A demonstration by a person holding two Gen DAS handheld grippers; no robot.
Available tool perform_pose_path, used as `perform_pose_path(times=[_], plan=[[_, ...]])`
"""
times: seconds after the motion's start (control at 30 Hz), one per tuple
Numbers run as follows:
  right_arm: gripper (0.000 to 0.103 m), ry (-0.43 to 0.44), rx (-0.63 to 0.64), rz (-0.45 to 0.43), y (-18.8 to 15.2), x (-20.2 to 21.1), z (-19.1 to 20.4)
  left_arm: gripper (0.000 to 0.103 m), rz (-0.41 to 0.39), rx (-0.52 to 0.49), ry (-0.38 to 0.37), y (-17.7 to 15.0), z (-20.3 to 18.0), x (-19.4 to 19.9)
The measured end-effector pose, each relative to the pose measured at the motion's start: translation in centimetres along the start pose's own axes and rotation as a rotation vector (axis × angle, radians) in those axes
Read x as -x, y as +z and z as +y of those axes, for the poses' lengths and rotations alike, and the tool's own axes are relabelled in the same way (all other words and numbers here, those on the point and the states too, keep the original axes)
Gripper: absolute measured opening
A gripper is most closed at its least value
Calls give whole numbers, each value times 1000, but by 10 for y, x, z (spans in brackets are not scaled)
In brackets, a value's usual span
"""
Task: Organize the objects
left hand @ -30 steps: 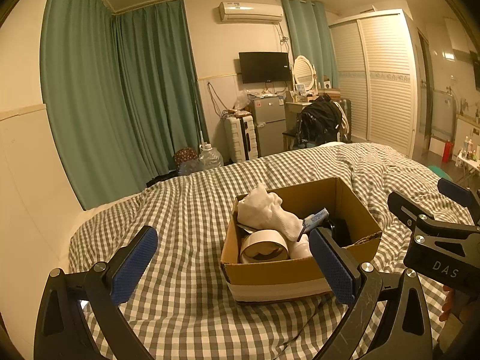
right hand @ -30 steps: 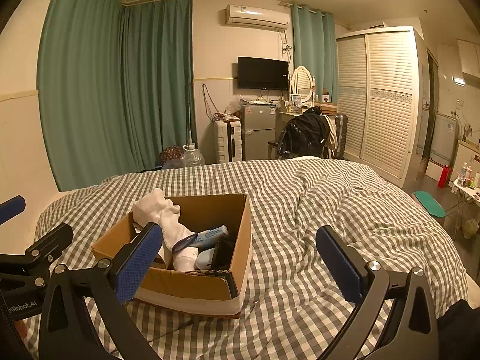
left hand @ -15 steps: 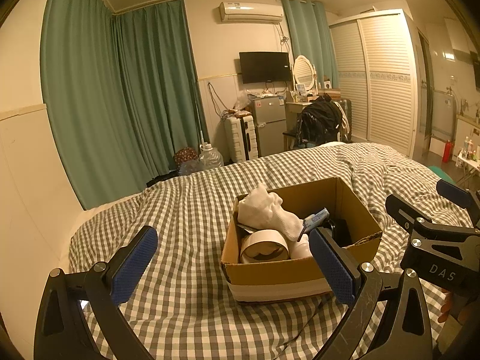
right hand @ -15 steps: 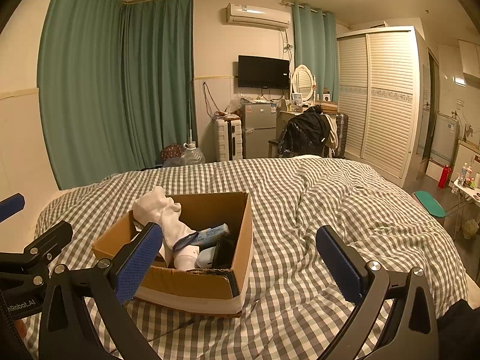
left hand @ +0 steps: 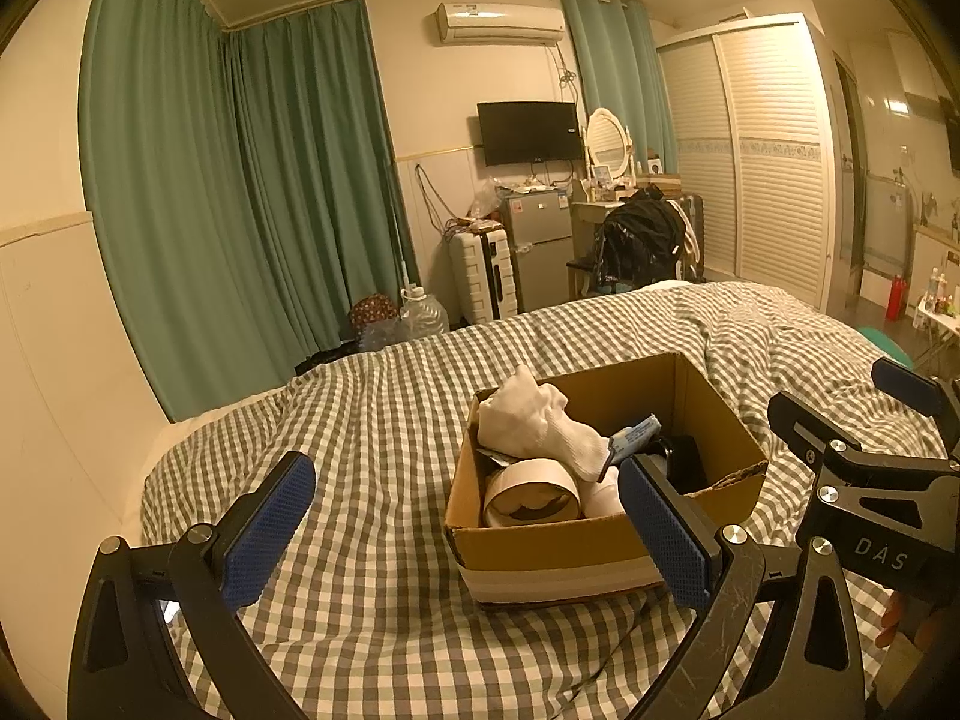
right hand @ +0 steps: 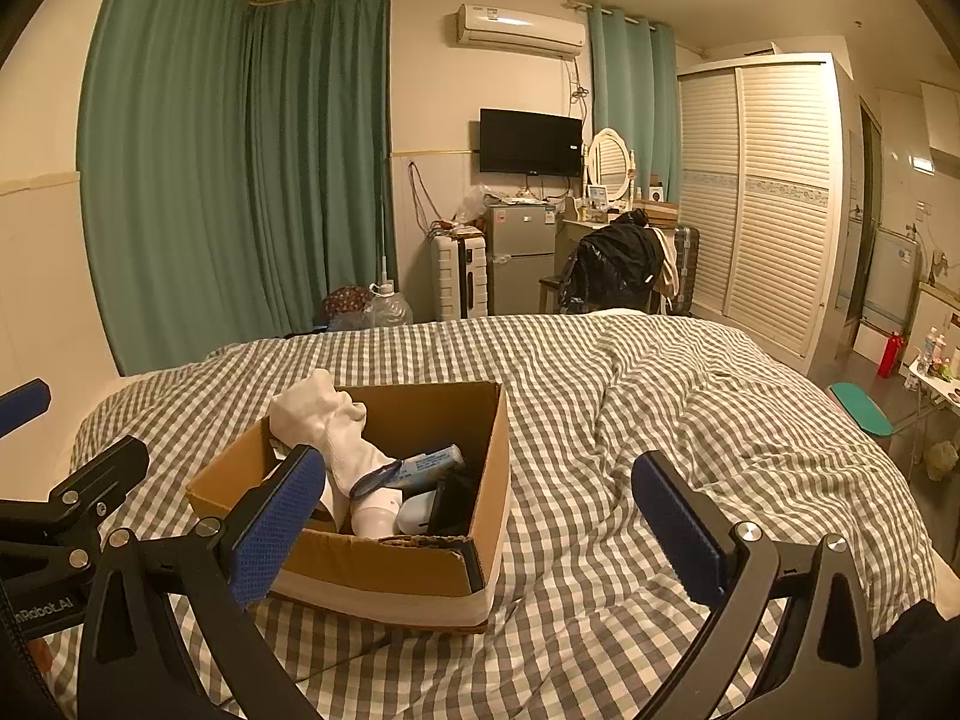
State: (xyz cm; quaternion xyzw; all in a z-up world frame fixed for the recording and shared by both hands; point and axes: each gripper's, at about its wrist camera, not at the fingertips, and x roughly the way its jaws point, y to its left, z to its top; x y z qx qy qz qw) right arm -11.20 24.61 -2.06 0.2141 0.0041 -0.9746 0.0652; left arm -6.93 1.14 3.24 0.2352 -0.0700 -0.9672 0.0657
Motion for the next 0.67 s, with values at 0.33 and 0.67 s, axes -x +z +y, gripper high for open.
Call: perform_pose_path(times=[0.33,0.67], plan=[[102,2,5,5,-1,-1,1,103,3,0,1,0,0,-1],[102,-1,5,13,-2,-1,1,103,2,3,17,-3,1,-1]])
